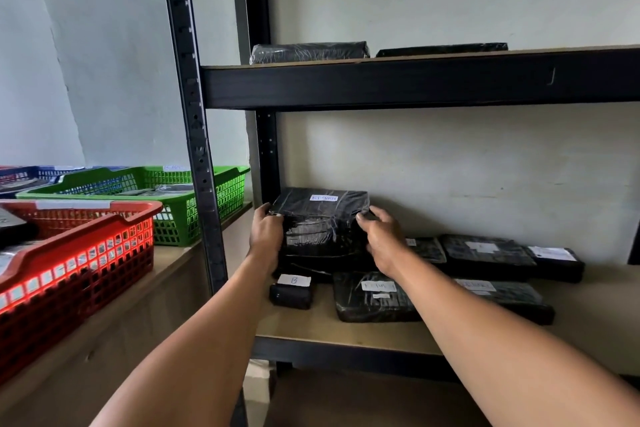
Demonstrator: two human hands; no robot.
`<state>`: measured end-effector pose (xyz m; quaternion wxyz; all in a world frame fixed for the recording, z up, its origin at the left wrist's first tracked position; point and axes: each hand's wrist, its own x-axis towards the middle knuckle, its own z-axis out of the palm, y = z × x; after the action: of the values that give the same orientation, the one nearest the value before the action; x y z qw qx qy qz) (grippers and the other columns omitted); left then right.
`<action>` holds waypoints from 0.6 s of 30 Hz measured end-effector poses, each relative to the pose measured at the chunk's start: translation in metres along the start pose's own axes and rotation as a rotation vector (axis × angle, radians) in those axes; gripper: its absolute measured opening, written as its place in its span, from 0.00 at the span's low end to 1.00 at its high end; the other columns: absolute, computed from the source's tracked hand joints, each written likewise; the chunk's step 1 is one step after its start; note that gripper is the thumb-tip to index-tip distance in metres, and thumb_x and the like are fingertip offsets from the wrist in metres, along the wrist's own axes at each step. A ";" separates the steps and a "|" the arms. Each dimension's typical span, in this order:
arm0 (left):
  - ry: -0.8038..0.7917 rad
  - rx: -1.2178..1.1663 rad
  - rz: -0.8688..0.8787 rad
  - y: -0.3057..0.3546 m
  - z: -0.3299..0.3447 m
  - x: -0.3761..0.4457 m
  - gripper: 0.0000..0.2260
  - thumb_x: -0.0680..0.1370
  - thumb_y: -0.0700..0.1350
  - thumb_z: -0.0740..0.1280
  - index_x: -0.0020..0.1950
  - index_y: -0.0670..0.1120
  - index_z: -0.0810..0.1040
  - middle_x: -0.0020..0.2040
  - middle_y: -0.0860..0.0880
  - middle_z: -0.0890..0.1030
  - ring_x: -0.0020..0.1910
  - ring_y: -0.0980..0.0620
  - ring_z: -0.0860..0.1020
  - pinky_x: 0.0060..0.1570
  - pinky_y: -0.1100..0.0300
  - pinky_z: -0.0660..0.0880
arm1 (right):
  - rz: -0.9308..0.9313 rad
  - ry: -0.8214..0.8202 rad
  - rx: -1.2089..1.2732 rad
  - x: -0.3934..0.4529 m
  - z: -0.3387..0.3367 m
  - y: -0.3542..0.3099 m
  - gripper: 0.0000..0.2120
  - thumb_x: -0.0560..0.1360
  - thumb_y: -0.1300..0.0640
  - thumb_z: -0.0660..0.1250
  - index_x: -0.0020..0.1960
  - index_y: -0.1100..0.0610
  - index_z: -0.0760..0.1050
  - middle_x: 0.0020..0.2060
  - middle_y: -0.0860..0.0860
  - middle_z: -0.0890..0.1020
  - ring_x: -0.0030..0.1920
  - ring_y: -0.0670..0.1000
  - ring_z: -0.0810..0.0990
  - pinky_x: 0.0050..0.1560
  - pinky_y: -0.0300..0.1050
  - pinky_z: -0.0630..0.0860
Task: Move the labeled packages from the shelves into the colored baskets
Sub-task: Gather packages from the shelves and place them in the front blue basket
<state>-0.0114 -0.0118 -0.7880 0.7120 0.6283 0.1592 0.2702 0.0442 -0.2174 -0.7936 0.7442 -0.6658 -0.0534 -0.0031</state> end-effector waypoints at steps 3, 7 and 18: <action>-0.047 0.088 -0.009 -0.009 -0.001 0.003 0.23 0.77 0.43 0.65 0.72 0.53 0.70 0.53 0.46 0.83 0.51 0.46 0.82 0.55 0.43 0.80 | 0.044 -0.065 -0.049 0.003 0.001 0.007 0.21 0.77 0.56 0.68 0.69 0.51 0.73 0.59 0.49 0.80 0.63 0.53 0.76 0.66 0.51 0.70; 0.039 0.157 -0.006 -0.019 -0.011 -0.004 0.19 0.70 0.52 0.69 0.60 0.52 0.76 0.52 0.48 0.84 0.51 0.45 0.83 0.57 0.45 0.80 | -0.069 0.063 -0.371 -0.014 0.002 0.008 0.27 0.74 0.52 0.70 0.72 0.54 0.69 0.66 0.51 0.75 0.65 0.55 0.75 0.65 0.49 0.72; -0.416 1.070 -0.103 -0.018 -0.037 -0.066 0.22 0.63 0.40 0.67 0.56 0.41 0.77 0.55 0.43 0.77 0.50 0.46 0.77 0.43 0.50 0.76 | -0.194 -0.448 -1.331 -0.083 0.034 0.017 0.39 0.66 0.34 0.73 0.72 0.47 0.68 0.67 0.57 0.70 0.65 0.61 0.74 0.63 0.51 0.74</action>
<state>-0.0821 -0.0213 -0.8191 0.3234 0.9324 0.1608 -0.0120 -0.0400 -0.1879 -0.8137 0.1468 -0.9561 -0.2512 0.0356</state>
